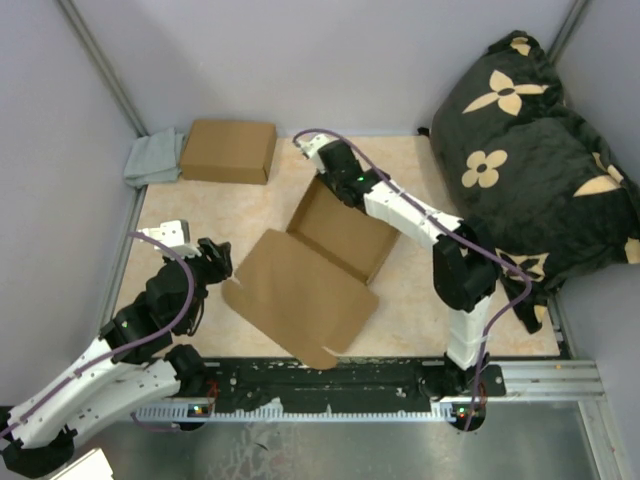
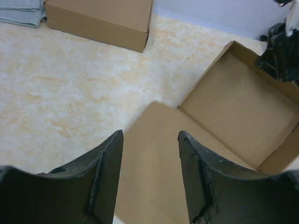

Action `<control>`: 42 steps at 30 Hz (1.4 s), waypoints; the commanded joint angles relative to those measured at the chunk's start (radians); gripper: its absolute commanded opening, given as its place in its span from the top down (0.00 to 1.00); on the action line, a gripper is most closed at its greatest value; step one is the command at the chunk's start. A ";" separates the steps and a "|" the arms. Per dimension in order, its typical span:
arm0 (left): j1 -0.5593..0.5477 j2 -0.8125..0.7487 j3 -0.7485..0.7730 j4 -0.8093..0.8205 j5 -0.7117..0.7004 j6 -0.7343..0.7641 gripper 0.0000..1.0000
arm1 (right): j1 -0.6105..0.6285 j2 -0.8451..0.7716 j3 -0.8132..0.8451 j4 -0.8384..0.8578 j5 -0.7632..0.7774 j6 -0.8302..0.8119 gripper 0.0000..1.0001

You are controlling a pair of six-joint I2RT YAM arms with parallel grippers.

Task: Fold the paper box

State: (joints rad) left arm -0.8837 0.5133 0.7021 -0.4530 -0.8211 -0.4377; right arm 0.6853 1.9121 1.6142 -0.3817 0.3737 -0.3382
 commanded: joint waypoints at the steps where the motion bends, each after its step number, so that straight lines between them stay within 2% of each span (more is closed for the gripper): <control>1: 0.004 -0.007 -0.010 0.006 0.003 -0.004 0.43 | -0.113 -0.008 0.084 -0.153 -0.040 0.225 0.88; 4: 0.004 -0.007 -0.012 0.008 0.008 -0.004 0.43 | -0.172 -0.017 0.073 -0.242 -0.114 0.317 0.88; 8: 0.004 -0.008 -0.012 0.007 0.011 -0.004 0.43 | -0.208 -0.071 -0.052 -0.279 -0.166 0.412 0.87; 11: 0.003 -0.008 -0.011 0.007 0.014 -0.004 0.43 | -0.240 -0.119 -0.161 -0.292 -0.274 0.505 0.86; 17: 0.004 -0.011 -0.014 0.008 0.021 -0.008 0.43 | -0.244 -0.328 -0.472 -0.153 -0.583 0.672 0.60; 20: 0.004 -0.012 -0.012 0.008 0.023 -0.007 0.43 | -0.222 -0.429 -0.581 -0.097 -0.734 0.715 0.59; 23: 0.004 -0.015 -0.014 0.005 0.020 -0.007 0.43 | -0.201 -0.520 -0.630 -0.114 -0.850 0.720 0.57; 25: 0.005 -0.017 -0.013 0.004 0.017 -0.010 0.43 | -0.193 -0.556 -0.635 -0.174 -0.919 0.707 0.46; 27: 0.004 -0.016 -0.017 0.009 0.015 -0.010 0.43 | -0.169 -0.572 -0.624 -0.253 -0.963 0.647 0.23; 28: 0.004 -0.016 -0.018 0.014 0.017 -0.011 0.43 | -0.151 -0.580 -0.621 -0.286 -0.969 0.614 0.08; 29: 0.004 -0.014 -0.019 0.017 0.016 -0.011 0.43 | -0.138 -0.585 -0.619 -0.314 -0.971 0.581 0.02; 32: 0.004 -0.006 -0.019 0.019 0.017 -0.012 0.43 | -0.134 -0.592 -0.610 -0.363 -0.934 0.499 0.01; 36: 0.003 0.001 -0.017 0.007 0.011 -0.014 0.43 | -0.135 -0.586 -0.535 -0.330 -0.699 0.474 0.01; 39: 0.004 -0.001 -0.017 -0.002 0.002 -0.016 0.43 | -0.136 -0.605 -0.465 -0.181 -0.626 0.502 0.01; 42: 0.004 -0.002 -0.019 -0.004 -0.003 -0.021 0.43 | -0.143 -0.667 -0.578 0.173 -0.585 0.707 0.01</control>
State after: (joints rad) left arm -0.8837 0.5152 0.6910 -0.4526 -0.8085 -0.4496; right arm 0.5518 1.3357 1.0626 -0.6003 -0.3241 0.1986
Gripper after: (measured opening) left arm 0.568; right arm 0.992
